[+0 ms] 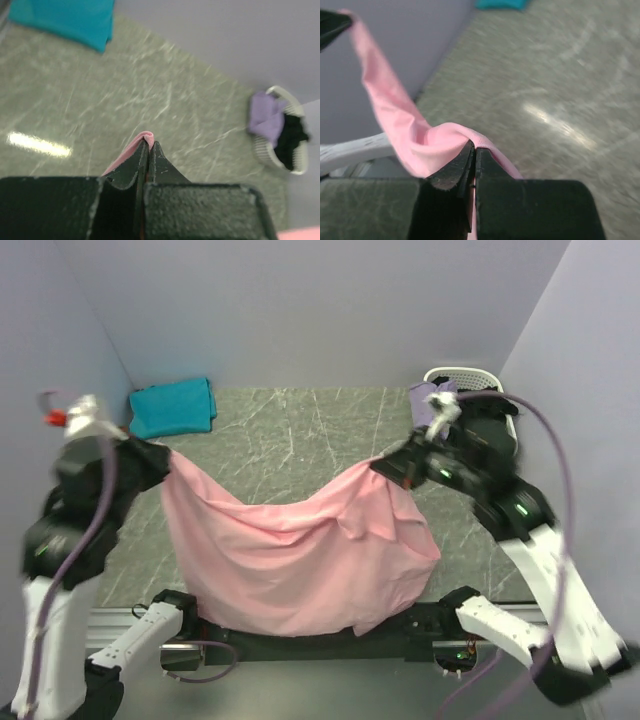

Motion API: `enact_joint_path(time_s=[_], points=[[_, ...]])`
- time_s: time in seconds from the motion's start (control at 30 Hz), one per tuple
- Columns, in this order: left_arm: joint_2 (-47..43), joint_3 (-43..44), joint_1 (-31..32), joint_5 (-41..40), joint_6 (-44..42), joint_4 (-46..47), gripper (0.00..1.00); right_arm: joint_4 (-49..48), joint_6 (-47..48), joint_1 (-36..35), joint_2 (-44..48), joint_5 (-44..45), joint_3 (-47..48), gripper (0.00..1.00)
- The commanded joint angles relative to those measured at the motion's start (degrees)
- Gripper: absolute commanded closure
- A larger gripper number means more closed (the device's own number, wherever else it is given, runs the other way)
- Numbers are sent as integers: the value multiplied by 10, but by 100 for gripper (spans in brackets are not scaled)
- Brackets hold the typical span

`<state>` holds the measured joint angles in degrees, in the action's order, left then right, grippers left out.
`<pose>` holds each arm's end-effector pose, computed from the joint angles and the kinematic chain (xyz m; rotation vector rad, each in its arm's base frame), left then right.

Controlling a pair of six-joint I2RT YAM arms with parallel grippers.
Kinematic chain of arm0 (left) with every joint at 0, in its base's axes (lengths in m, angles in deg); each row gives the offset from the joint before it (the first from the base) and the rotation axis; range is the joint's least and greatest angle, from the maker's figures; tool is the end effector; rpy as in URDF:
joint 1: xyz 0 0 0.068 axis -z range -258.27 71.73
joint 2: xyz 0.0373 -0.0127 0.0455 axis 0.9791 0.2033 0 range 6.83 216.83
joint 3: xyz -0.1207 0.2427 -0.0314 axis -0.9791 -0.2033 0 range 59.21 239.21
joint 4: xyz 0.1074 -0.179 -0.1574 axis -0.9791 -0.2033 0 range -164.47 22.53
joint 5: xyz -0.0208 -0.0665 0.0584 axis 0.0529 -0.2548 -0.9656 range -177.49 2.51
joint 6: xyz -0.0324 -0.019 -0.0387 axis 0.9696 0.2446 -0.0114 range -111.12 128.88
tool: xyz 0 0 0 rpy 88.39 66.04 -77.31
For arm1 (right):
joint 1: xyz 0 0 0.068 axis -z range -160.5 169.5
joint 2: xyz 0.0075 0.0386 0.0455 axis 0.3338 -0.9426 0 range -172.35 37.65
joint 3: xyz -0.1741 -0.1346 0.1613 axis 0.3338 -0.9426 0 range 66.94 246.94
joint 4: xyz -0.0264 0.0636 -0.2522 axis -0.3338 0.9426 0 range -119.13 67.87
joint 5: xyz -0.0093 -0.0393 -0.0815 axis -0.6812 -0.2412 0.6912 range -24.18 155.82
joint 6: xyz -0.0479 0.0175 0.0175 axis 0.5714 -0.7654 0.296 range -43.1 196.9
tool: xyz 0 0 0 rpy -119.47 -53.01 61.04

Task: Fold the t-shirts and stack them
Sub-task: Flatten the tshirt out

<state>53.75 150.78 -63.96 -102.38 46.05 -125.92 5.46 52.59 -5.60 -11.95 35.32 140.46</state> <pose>0.0769 -0.0102 0.4954 -0.5412 1.7397 -0.4036 0.1294 0.0805 0.4494 -0.4230 1.8133 1.0791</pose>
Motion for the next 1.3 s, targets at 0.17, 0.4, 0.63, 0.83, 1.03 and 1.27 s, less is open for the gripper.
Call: enact_joint_path(time_s=[0.17,0.4,0.63,0.83,1.03,1.27], points=[[107,-218,-3,-58,45,245,99,-114,34,8,-283,213,-31,100],[316,-201,-23,-107,58,331,99,-110,37,29,-521,283,99,100],[515,-127,-45,-105,22,427,99,-66,26,85,-697,303,292,100],[605,-75,-70,-71,-8,491,99,-93,30,125,-771,307,377,78],[590,-97,-73,-73,-31,541,61,-147,40,138,-721,297,311,9],[551,-148,-72,-19,-37,571,27,-126,39,138,-651,219,226,4]])
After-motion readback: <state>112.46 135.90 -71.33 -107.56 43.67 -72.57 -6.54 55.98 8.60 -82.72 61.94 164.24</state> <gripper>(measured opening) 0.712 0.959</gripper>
